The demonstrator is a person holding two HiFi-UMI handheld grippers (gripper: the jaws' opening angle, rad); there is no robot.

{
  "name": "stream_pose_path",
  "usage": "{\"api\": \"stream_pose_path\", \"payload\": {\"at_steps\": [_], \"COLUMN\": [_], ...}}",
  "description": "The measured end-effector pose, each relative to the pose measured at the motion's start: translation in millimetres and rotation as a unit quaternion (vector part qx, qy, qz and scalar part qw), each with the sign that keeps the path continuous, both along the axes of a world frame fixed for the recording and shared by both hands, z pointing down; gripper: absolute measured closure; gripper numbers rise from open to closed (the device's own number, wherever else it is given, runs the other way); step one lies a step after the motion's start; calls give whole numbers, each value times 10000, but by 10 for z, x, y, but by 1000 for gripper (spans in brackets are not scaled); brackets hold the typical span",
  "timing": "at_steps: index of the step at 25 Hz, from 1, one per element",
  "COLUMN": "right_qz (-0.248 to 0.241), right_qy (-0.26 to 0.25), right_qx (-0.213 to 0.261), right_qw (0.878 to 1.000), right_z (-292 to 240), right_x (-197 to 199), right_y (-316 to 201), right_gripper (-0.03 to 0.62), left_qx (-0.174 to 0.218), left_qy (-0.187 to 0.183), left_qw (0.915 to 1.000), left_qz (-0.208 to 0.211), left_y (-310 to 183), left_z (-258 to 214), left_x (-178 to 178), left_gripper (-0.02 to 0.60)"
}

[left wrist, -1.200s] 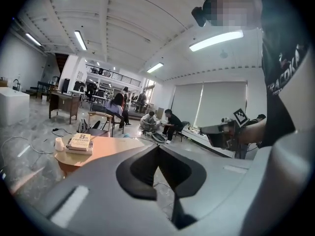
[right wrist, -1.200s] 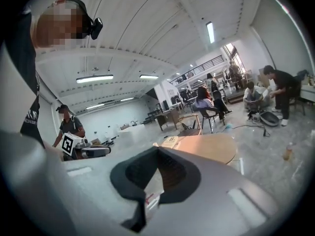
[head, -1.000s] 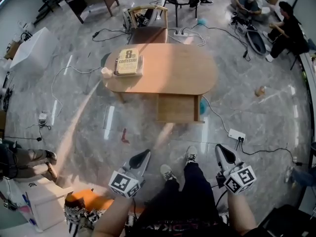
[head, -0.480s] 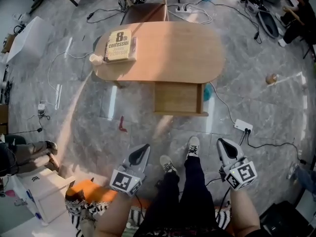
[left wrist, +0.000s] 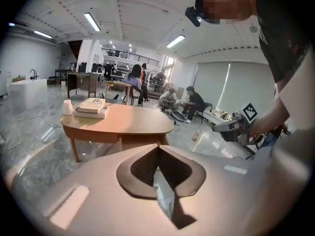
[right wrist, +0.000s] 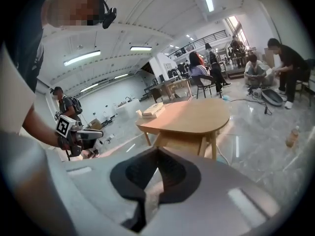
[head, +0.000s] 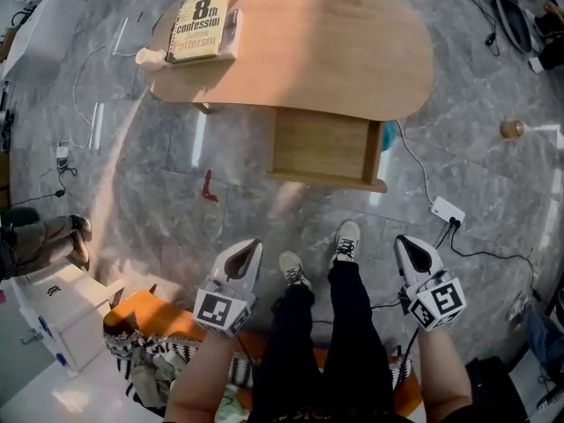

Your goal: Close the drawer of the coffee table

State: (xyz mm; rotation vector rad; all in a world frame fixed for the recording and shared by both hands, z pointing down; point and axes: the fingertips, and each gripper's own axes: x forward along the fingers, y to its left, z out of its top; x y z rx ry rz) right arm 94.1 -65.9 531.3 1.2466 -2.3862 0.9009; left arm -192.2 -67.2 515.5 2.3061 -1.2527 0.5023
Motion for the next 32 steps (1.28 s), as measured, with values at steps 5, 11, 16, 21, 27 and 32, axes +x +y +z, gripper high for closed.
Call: {"api": "stream_pose_path", "payload": {"at_steps": [5, 11, 16, 21, 27, 32], "right_qz": [-192, -57, 211, 462, 599, 685], "right_qy": [152, 186, 321, 451, 553, 620], "right_qx": [-163, -112, -38, 66, 275, 503], "right_qw": [9996, 9997, 9993, 9979, 9963, 9945], "right_z": [670, 1395, 1962, 2413, 2912, 3260], "right_x": [-33, -22, 67, 177, 301, 427], "right_y": [-53, 13, 65, 64, -74, -213], "right_gripper": [595, 594, 594, 594, 588, 516], "left_qx": [-205, -175, -97, 126, 418, 584], "left_qy": [-31, -148, -155, -122, -152, -187], "left_qw": [9995, 9997, 9998, 9998, 9990, 9981], "left_qz": [-221, -82, 9, 92, 27, 6], "left_y": [-49, -108, -111, -209, -453, -611], "left_z": [751, 1589, 2172, 2616, 3097, 3542], "left_x": [-201, -279, -326, -350, -438, -490], "left_gripper": [575, 575, 575, 574, 574, 574]}}
